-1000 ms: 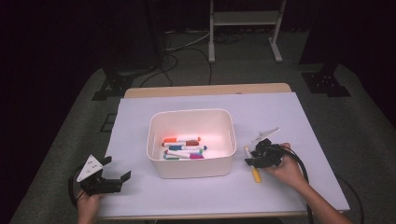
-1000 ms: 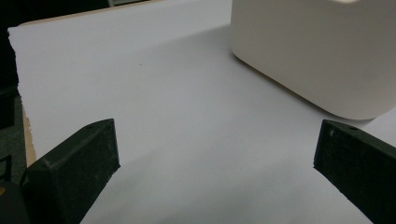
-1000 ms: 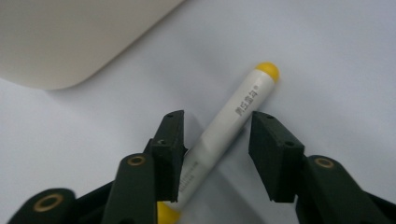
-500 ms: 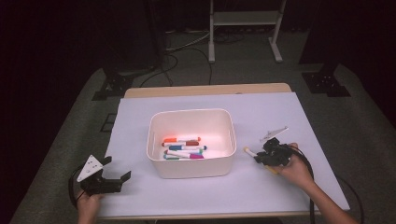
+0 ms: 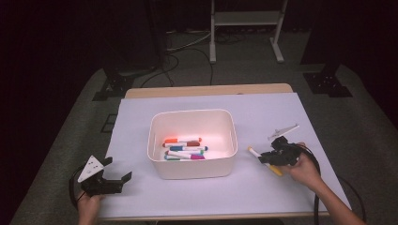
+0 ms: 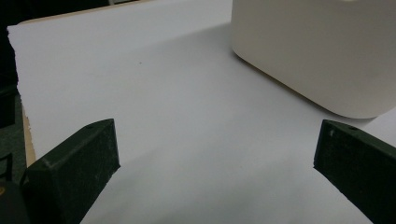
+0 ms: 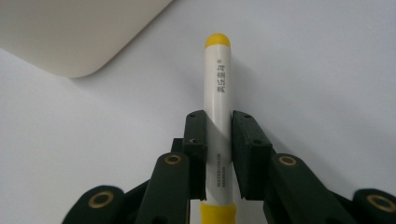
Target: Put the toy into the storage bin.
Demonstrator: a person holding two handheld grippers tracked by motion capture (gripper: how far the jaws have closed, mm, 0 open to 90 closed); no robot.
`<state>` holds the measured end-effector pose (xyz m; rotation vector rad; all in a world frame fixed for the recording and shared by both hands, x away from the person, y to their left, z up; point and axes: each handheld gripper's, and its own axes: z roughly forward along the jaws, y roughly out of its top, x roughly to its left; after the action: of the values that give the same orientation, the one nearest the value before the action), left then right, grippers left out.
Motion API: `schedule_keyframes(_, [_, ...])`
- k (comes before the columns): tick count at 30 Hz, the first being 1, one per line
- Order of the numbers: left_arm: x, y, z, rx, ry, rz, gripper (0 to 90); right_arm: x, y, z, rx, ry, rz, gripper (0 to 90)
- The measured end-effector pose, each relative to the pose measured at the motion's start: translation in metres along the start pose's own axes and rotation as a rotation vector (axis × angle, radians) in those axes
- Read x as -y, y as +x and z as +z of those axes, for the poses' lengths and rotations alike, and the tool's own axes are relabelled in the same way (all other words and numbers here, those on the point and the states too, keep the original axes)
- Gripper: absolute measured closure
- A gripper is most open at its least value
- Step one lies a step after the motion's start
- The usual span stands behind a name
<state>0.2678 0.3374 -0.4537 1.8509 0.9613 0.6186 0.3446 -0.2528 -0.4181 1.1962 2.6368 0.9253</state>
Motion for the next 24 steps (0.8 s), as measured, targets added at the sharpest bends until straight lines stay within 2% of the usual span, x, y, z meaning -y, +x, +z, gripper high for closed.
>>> schedule_keyframes(8, [0.0,0.0,0.0,0.0,0.004,0.002,0.0,-0.01,0.003,-0.026,-0.031,-0.052,0.01,75.7])
schedule_keyframes(17, [0.0,0.0,0.0,0.0,0.005,0.003,0.0,-0.027,0.011,-0.053,-0.046,-0.085,-0.019,75.6])
schedule_keyframes(24, [0.0,0.0,0.0,0.0,0.003,0.001,0.0,-0.048,0.023,-0.075,-0.07,-0.115,-0.048,75.7])
